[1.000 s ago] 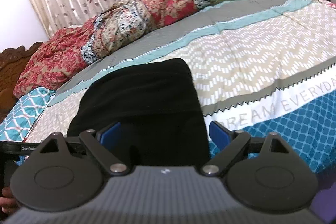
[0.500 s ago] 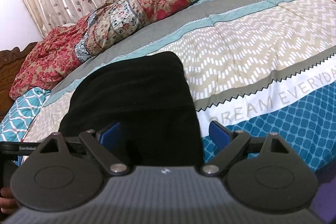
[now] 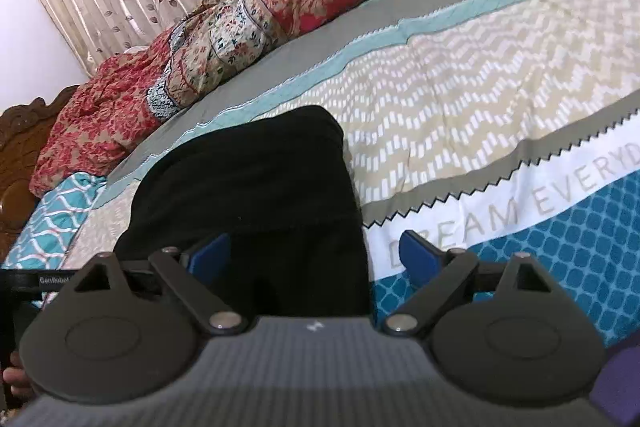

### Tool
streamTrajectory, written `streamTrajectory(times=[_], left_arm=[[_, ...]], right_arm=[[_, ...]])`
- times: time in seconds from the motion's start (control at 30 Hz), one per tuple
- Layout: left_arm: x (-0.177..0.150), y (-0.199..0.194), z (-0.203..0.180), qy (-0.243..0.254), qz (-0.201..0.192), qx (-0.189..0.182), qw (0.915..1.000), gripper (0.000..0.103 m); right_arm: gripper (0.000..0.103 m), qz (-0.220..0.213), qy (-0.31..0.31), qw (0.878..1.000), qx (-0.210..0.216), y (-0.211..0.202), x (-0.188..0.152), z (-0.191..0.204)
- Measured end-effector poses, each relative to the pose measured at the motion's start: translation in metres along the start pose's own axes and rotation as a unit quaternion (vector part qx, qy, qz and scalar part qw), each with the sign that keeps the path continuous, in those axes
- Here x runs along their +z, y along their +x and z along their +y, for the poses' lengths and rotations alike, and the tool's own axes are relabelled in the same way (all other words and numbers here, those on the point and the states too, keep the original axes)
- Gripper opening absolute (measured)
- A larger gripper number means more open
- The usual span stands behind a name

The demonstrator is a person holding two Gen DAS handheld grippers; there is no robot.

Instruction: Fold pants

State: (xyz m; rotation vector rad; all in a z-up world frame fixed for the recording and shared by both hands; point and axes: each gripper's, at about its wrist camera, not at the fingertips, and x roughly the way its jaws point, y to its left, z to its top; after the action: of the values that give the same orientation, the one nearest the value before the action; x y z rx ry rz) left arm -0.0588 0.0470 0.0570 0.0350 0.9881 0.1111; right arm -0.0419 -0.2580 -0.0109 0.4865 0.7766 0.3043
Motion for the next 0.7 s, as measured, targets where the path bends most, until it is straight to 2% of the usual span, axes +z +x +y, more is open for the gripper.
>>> streamTrajectory(times=[0.17,0.3,0.43,0.5,0.6,0.7], left_arm=[[0.023,0.008,0.024,-0.038,0.006,-0.104,0.9938,0.103],[0.027,0.027,0.029,-0.063,0.024,-0.153,0.9860,0.103],[0.022,0.044,0.026,-0.098,0.046,-0.226,0.9682,0.103],[0.019,0.052,0.024,-0.106,0.052,-0.247,0.9618,0.103],[0.015,0.068,0.022,-0.113,0.071,-0.251,0.9587,0.103],[0.008,0.085,0.030,-0.147,0.089,-0.280,0.9445,0.103]], right_arm=[[0.095,0.010,0.013,1.000,0.017,0.002,0.006,-0.012],[0.096,0.017,0.033,0.999,0.027,0.005,0.010,-0.024],[0.096,0.035,0.048,0.997,0.049,0.013,0.016,-0.034],[0.097,0.048,0.056,0.995,0.065,0.018,0.018,-0.038],[0.097,0.066,0.054,0.993,0.078,0.030,0.019,-0.038],[0.101,0.067,0.032,0.993,0.087,0.040,0.019,-0.030]])
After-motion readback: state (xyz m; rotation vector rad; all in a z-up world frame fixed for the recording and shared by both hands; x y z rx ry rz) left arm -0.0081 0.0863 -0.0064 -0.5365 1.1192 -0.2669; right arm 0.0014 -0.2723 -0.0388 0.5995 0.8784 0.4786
